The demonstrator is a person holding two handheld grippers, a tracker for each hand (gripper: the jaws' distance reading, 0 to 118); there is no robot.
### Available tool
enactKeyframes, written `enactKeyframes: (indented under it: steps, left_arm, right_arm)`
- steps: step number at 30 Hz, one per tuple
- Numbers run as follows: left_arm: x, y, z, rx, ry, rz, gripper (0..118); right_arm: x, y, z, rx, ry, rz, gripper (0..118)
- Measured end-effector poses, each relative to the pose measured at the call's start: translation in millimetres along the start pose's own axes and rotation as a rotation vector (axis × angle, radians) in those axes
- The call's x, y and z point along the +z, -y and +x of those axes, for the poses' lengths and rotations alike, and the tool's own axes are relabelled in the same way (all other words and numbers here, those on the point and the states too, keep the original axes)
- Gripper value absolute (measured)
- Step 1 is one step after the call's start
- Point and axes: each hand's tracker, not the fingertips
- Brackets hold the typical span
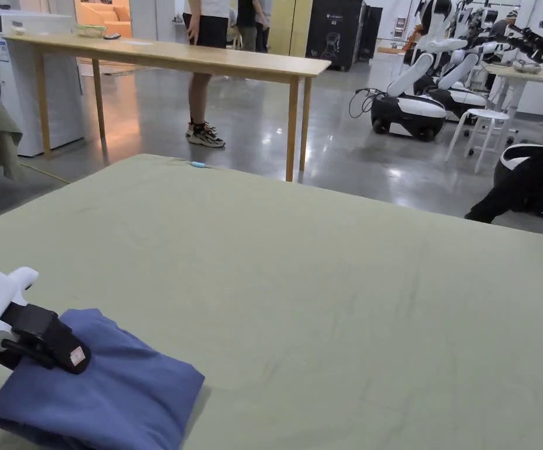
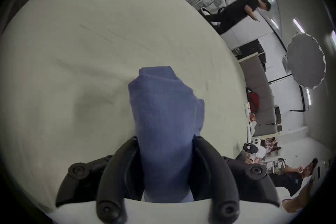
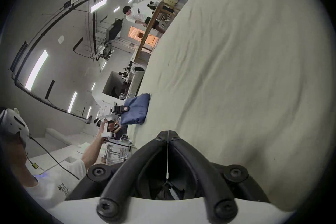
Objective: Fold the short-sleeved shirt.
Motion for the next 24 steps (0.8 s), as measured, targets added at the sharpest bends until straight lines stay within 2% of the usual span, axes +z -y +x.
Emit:
enactKeyframes:
  steps: [3, 4, 5, 6, 7, 9, 12, 14, 15, 17, 18, 22, 24]
  left_arm:
    - [-3, -18, -6, -0.011, -0.045, -0.021, 38]
    - [-4, -20, -2, -0.025, -0.061, -0.024, 64]
    - [-2, -25, -4, -0.038, -0.11, 0.011, 98]
    - [-1, -25, -1, -0.054, -0.146, 0.044, 118]
    - [8, -24, 0, -0.052, -0.155, 0.048, 115]
    - [17, -21, -5, -0.02, -0.104, 0.083, 116]
    - [28, -10, 10, -0.069, -0.202, 0.104, 116]
    - [23, 3, 29, -0.089, -0.249, 0.12, 109]
    - [22, 9, 43, -0.116, -0.29, 0.201, 98]
    - [17, 34, 80, -0.156, -0.278, 0.316, 34]
    - [9, 49, 101, -0.185, -0.254, 0.347, 9]
    - [-35, 100, 197, -0.253, -0.154, 0.46, 8]
    - [-61, 133, 252, -0.314, -0.162, 0.541, 8]
  right_arm:
    - [-1, -3, -4, 0.004, 0.016, 0.006, 1]
    - [-1, -5, -6, 0.006, 0.022, 0.004, 1]
    - [-2, -5, -7, 0.013, 0.028, 0.003, 1]
    - [-2, -6, -7, 0.021, 0.03, 0.001, 1]
    - [-2, -8, -7, 0.024, 0.034, 0.001, 1]
    - [0, -10, -10, 0.046, 0.043, 0.003, 1]
    - [6, -17, -14, 0.077, 0.035, 0.013, 1]
    - [12, -21, -20, 0.116, 0.039, 0.034, 1]
    - [16, -25, -24, 0.135, 0.046, 0.054, 1]
    - [24, -32, -32, 0.16, 0.069, 0.116, 1]
    - [28, -35, -39, 0.197, 0.123, 0.155, 1]
    - [40, -45, -74, 0.418, 0.362, 0.3, 1]
    - [42, -46, -94, 0.533, 0.525, 0.402, 1]
